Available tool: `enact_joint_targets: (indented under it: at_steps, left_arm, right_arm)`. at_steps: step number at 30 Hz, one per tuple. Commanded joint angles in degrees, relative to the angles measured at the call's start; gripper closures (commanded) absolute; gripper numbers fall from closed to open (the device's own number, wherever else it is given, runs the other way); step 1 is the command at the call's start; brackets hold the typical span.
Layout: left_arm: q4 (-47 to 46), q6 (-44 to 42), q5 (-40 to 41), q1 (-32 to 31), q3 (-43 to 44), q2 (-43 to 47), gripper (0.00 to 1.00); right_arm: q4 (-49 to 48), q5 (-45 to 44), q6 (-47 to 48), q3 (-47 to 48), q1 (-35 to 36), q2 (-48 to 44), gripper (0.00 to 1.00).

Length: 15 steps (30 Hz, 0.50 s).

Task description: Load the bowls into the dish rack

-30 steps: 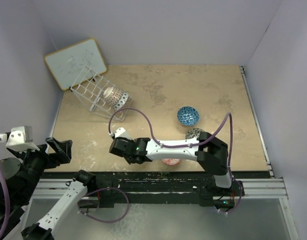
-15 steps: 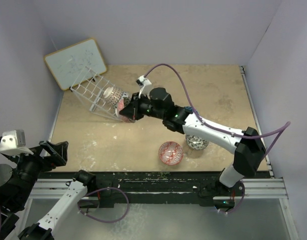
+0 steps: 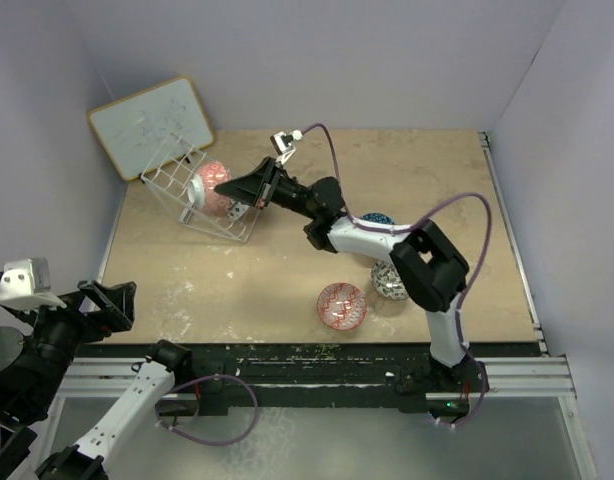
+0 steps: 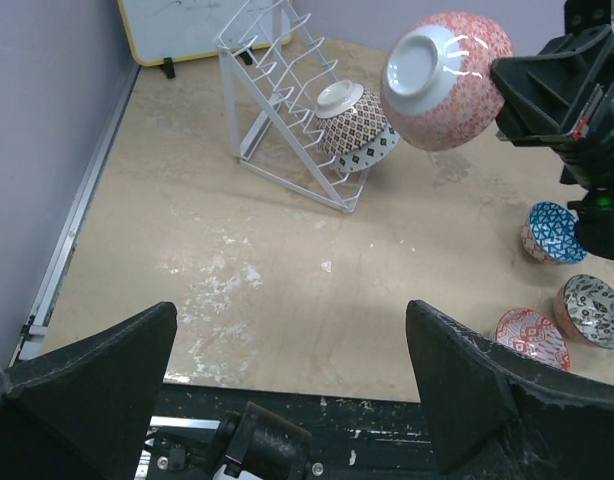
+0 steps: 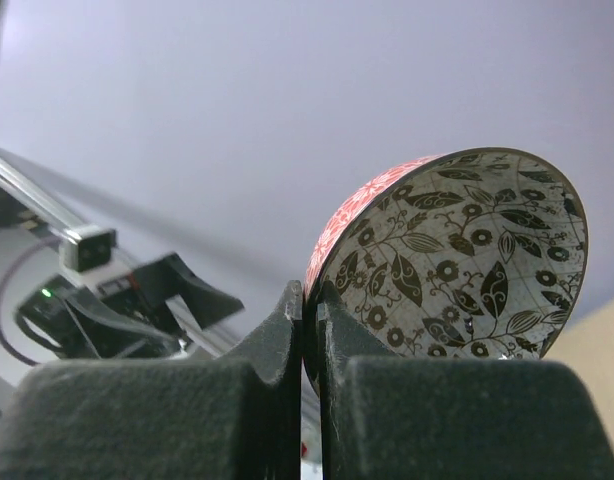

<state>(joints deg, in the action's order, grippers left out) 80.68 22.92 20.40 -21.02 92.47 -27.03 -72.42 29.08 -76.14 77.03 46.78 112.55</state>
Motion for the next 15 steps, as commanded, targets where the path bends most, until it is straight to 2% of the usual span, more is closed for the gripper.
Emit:
enact_joint_targets:
  at_steps: [1, 8, 15]
  left_arm:
    - [-0.76, -0.60, 0.25, 0.26, 1.28, -1.71, 0.01]
    - [-0.12, -0.80, 0.66, 0.26, 1.90, -1.89, 0.01]
    - [0.09, -0.69, 0.87, 0.27, 1.30, -1.46, 0.01]
  right_arm:
    - [-24.56, -7.41, -14.85, 9.23, -0.78, 5.93, 1.00]
    - [-26.98, -16.15, -18.76, 15.53, -1.16, 14.13, 1.00]
    - [-26.59, -19.27, -21.53, 18.67, -1.92, 19.07, 1.00]
